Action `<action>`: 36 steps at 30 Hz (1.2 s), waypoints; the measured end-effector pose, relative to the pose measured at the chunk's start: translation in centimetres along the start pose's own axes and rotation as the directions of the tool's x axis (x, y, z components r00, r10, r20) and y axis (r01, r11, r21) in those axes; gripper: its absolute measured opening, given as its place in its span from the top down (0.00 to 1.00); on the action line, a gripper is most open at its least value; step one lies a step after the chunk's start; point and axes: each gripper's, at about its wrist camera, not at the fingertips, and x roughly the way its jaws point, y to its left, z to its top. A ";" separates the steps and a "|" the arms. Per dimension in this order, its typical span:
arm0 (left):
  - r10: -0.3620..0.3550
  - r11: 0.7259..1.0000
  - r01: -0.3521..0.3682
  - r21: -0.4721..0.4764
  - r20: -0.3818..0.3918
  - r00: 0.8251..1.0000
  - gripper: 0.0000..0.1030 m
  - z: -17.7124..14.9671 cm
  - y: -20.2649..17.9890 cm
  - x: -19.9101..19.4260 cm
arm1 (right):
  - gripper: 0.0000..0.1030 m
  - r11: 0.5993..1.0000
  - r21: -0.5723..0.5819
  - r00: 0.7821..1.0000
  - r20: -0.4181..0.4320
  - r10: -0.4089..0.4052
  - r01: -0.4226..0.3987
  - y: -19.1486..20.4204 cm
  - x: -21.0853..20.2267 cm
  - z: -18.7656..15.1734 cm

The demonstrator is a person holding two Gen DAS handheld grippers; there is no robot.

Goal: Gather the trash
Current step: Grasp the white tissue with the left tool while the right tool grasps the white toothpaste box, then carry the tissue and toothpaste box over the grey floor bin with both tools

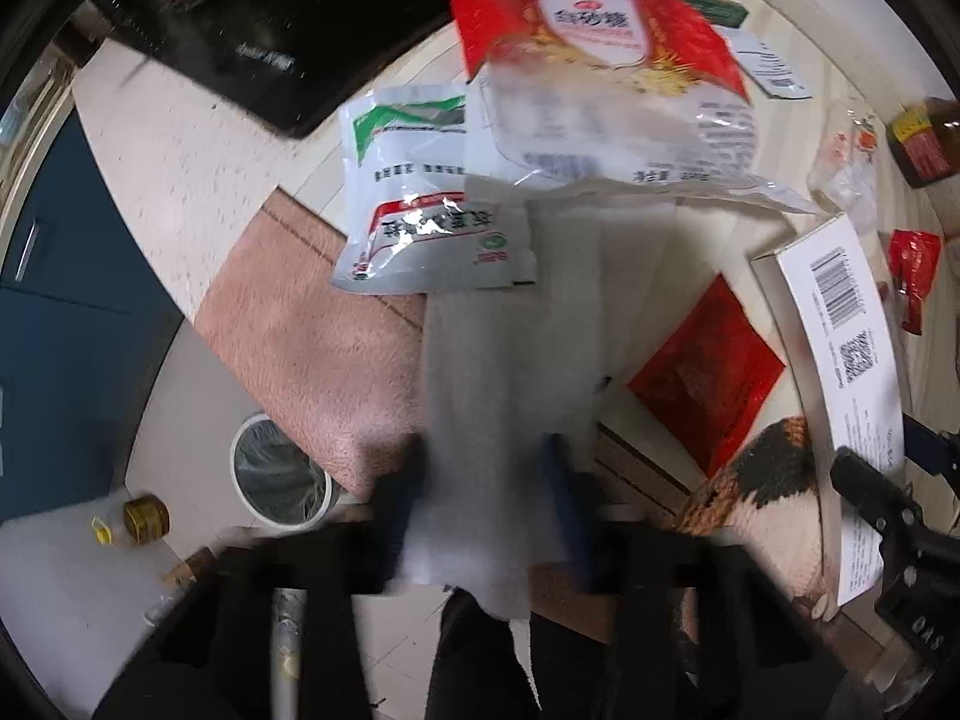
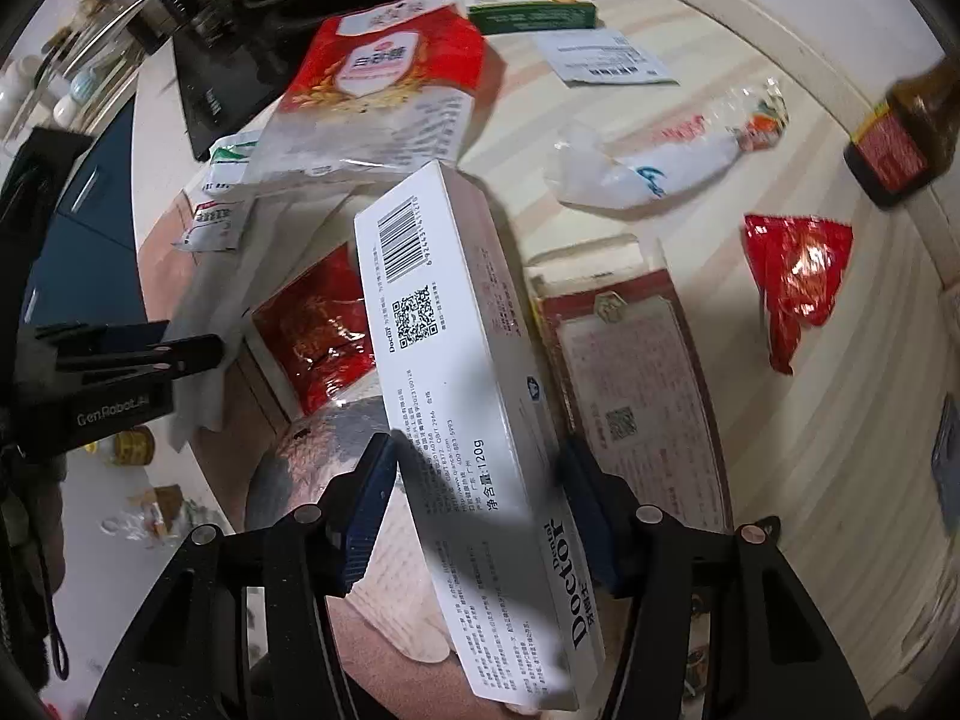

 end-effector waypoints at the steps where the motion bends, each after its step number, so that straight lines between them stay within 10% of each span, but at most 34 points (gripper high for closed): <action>1: -0.019 1.000 0.019 -0.001 -0.017 1.000 0.99 -0.1 0.0 0.0 | 0.44 1.000 0.013 1.000 -0.004 0.005 -0.005 -0.2 0.0 -0.1; 8: -0.050 0.999 0.049 0.014 0.025 0.998 0.99 -1.1 -0.7 -4.0 | 0.46 0.999 0.046 1.000 -0.023 -0.002 0.003 -0.2 -0.2 0.1; 13: -0.080 0.996 0.074 0.046 0.144 0.986 0.99 -0.3 -1.5 -9.5 | 0.94 0.986 0.147 0.996 0.039 0.079 -0.084 -2.0 -3.0 0.3; 15: -0.084 0.996 0.075 0.056 0.187 0.979 0.99 0.8 -1.1 -10.9 | 0.94 0.974 0.179 0.990 0.024 0.141 -0.143 -2.5 -3.4 0.4; 18: -0.063 0.997 0.049 0.065 0.234 0.970 0.99 1.6 -1.0 -13.3 | 0.64 0.955 0.207 0.977 0.017 0.213 -0.212 -2.7 -3.8 0.0; 20: -0.024 0.998 0.007 0.068 0.253 0.967 0.99 1.4 -1.3 -13.5 | 0.18 0.963 0.183 0.980 0.015 0.197 -0.196 -1.9 -3.9 -0.4; 24: 0.019 0.999 -0.029 0.043 0.215 0.976 0.99 1.4 -0.9 -11.2 | 0.15 0.998 0.054 1.000 -0.021 -0.023 0.024 0.9 -1.5 -0.8; 28: 0.040 0.999 -0.043 0.015 0.150 0.988 0.99 0.2 -0.4 -8.2 | 0.33 0.971 -0.002 0.969 0.053 -0.240 0.240 1.9 -1.0 -1.4; 36: 0.032 0.999 -0.034 0.016 0.110 0.993 0.99 -1.0 -0.9 -6.2 | 0.37 0.991 0.051 0.992 -0.014 -0.123 0.124 -1.9 -2.0 -2.1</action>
